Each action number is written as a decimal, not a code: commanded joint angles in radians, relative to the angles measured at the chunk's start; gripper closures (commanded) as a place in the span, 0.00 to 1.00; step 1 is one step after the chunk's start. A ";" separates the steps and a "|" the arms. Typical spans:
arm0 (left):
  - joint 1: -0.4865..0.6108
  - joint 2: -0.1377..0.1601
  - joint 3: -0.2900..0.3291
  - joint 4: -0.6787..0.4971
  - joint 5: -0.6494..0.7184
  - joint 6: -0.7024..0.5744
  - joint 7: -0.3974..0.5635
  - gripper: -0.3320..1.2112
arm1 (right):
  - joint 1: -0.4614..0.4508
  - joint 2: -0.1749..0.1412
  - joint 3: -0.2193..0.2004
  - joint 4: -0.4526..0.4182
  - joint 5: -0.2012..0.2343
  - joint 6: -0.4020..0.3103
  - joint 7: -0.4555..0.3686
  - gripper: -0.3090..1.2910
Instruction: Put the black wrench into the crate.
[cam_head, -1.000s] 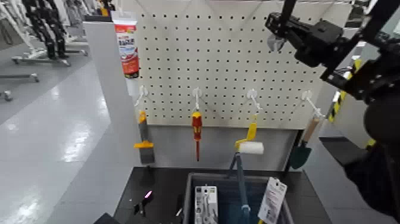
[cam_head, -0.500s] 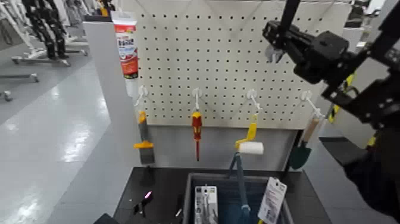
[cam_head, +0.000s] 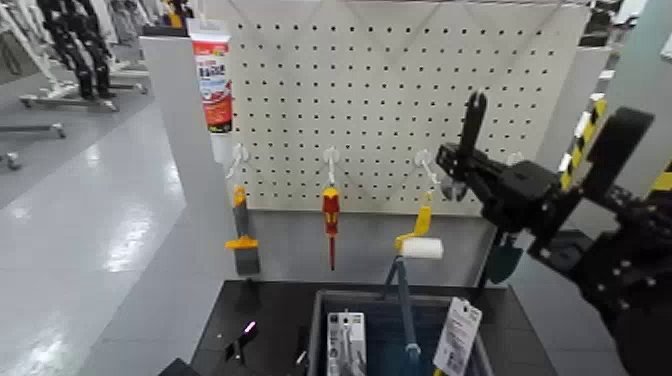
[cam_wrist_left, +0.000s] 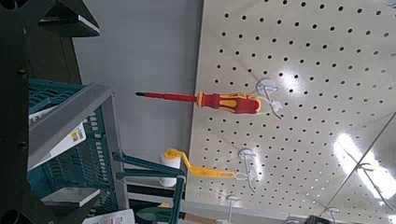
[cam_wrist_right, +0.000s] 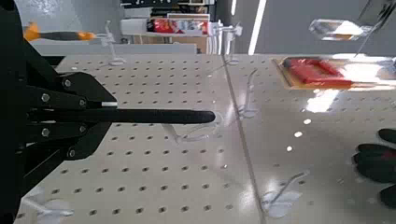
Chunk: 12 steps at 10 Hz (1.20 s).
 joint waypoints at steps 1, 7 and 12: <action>0.002 -0.003 0.007 0.000 -0.002 -0.006 0.002 0.28 | 0.085 0.031 -0.038 0.057 0.003 0.007 0.000 0.96; -0.001 -0.029 0.033 0.024 0.005 -0.003 0.000 0.28 | 0.177 0.054 -0.038 0.215 0.008 -0.003 -0.001 0.96; -0.003 -0.026 0.030 0.023 0.002 -0.004 -0.002 0.28 | 0.198 0.058 -0.021 0.333 0.009 0.031 0.003 0.96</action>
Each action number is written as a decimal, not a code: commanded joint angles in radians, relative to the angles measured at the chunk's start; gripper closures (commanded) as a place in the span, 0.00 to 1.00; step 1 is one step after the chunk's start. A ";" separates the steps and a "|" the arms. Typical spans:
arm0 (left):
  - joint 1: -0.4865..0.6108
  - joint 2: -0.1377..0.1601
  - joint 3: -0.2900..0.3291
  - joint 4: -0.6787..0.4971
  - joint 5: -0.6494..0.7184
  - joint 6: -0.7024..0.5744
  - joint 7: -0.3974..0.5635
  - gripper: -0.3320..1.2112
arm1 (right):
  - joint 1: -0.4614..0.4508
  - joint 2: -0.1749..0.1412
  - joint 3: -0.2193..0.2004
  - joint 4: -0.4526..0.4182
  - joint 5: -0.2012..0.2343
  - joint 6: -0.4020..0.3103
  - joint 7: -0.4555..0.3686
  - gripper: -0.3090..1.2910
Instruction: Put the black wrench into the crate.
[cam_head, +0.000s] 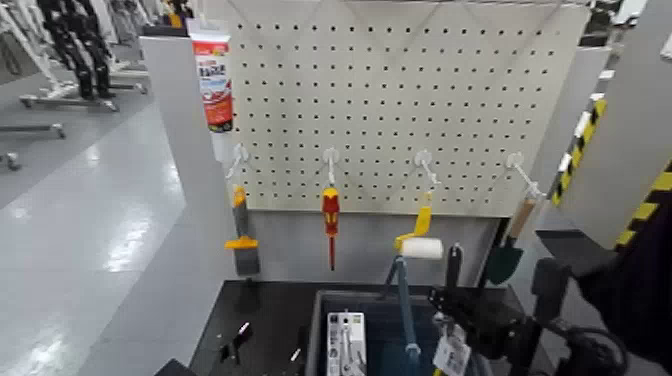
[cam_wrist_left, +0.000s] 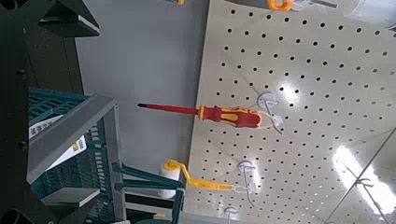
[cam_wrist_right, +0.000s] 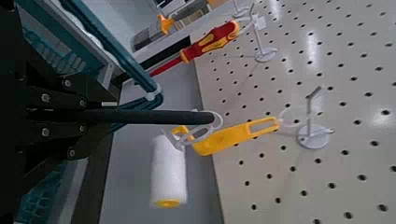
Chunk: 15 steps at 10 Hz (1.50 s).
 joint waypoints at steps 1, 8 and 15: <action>0.000 0.001 -0.001 -0.001 -0.002 -0.001 0.000 0.28 | 0.009 0.000 0.009 0.042 0.000 0.017 0.006 0.96; 0.000 0.000 -0.002 -0.003 -0.003 -0.001 0.000 0.28 | 0.006 0.001 0.002 0.046 -0.022 0.034 0.008 0.17; 0.000 0.000 -0.004 -0.003 -0.005 -0.001 -0.002 0.28 | 0.025 -0.002 0.004 0.018 -0.011 -0.049 -0.005 0.20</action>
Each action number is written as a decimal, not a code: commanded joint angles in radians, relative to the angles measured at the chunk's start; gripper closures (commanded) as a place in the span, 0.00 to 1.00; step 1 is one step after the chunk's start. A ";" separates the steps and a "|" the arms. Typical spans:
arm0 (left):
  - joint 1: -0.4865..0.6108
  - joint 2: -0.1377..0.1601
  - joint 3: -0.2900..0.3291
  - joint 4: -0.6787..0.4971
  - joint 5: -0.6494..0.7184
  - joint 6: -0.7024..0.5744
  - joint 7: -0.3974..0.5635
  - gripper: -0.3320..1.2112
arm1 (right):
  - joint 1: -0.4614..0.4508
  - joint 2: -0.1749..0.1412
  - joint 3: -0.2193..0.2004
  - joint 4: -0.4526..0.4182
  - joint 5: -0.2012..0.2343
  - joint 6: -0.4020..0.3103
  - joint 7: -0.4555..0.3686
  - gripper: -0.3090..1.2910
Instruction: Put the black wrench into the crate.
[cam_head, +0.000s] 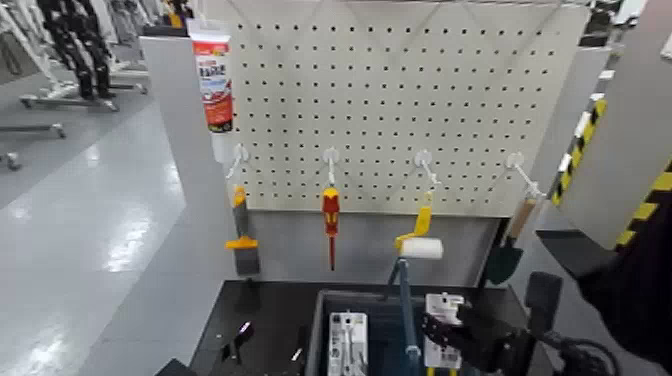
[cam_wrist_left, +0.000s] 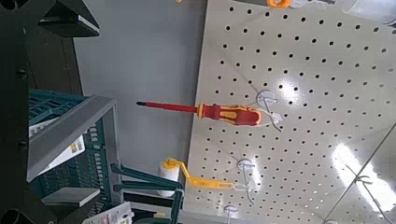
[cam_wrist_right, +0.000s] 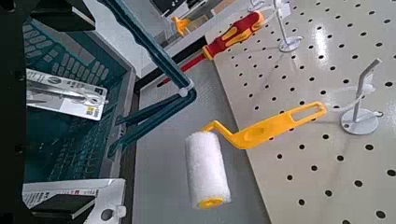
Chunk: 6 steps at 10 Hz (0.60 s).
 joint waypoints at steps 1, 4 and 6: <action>0.000 0.000 0.000 0.000 -0.002 0.000 -0.002 0.28 | 0.044 0.000 0.008 -0.044 0.056 -0.133 -0.046 0.21; 0.002 0.002 0.002 0.000 0.000 -0.002 -0.003 0.28 | 0.190 0.006 0.045 -0.051 0.095 -0.412 -0.152 0.21; 0.003 0.002 0.005 -0.002 0.000 -0.002 -0.006 0.28 | 0.310 0.005 0.066 -0.053 0.104 -0.633 -0.281 0.25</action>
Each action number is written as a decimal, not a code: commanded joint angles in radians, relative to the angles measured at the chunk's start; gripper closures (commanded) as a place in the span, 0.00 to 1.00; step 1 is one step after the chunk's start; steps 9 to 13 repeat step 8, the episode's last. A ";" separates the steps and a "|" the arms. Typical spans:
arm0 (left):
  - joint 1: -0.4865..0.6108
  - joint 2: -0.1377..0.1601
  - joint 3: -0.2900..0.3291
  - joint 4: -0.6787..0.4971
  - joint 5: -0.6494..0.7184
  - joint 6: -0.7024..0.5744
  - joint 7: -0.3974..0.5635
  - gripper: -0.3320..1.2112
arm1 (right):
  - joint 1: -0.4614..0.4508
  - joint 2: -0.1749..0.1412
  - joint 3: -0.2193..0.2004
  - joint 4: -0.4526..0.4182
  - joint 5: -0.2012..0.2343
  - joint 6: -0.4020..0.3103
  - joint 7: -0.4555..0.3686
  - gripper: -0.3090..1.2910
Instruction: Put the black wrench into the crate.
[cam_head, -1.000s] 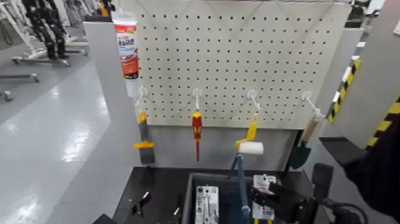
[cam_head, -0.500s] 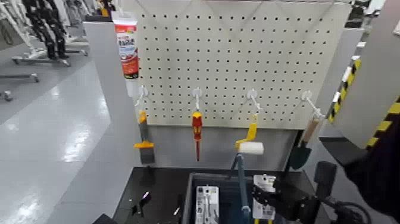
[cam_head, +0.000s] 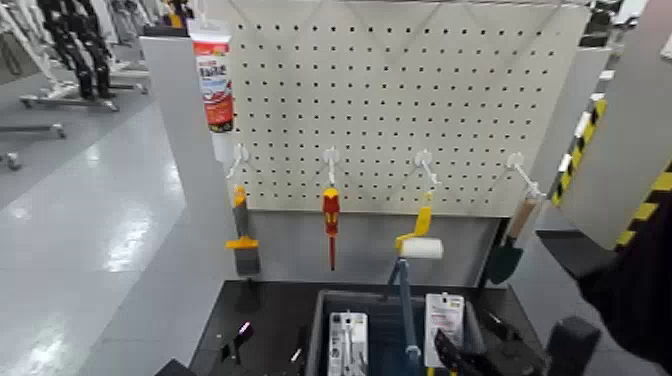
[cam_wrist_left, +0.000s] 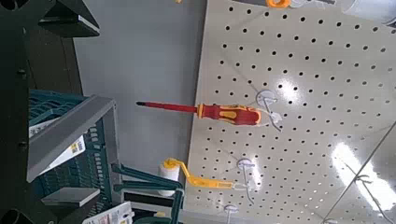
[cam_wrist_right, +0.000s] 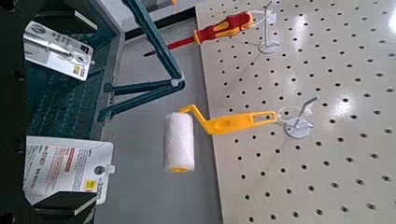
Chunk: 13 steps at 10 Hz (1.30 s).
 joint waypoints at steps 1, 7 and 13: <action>0.003 0.000 0.005 -0.003 -0.001 -0.001 -0.005 0.28 | 0.138 -0.007 0.030 -0.004 0.013 -0.243 -0.143 0.26; 0.007 0.000 0.008 -0.006 -0.001 0.000 -0.010 0.28 | 0.250 -0.036 0.116 -0.010 0.066 -0.394 -0.289 0.26; 0.007 0.000 0.008 -0.007 -0.001 0.002 -0.012 0.28 | 0.253 -0.036 0.119 -0.013 0.066 -0.387 -0.304 0.27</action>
